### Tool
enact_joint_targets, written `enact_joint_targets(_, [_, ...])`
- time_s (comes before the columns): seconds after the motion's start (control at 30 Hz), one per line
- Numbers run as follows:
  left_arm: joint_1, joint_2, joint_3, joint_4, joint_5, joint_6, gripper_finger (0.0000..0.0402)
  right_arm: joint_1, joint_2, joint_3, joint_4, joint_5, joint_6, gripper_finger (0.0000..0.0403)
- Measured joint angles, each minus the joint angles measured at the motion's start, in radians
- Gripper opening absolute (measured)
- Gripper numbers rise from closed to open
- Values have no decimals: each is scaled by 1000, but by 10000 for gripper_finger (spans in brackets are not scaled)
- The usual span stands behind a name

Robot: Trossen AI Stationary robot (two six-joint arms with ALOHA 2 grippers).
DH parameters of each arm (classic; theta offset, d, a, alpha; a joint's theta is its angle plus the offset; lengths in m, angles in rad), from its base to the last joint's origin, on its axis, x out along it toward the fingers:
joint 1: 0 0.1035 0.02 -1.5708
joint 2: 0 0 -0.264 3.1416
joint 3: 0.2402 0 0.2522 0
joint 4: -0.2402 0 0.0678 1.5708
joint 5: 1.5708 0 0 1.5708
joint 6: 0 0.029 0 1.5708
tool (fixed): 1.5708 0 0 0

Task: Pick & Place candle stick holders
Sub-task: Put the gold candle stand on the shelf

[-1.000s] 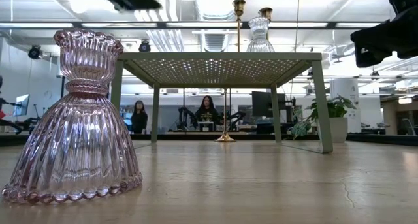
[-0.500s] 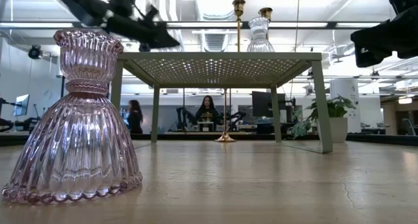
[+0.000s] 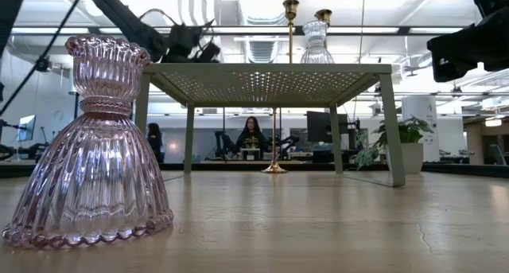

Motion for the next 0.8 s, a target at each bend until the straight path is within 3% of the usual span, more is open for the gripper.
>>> enact_joint_targets(0.37, [16,111,10,9,266,5,177,0,0,0,0,0,0,9])
enact_joint_targets(0.8, [-9,225,79,9,310,-12,177,0,0,0,0,0,0,9])
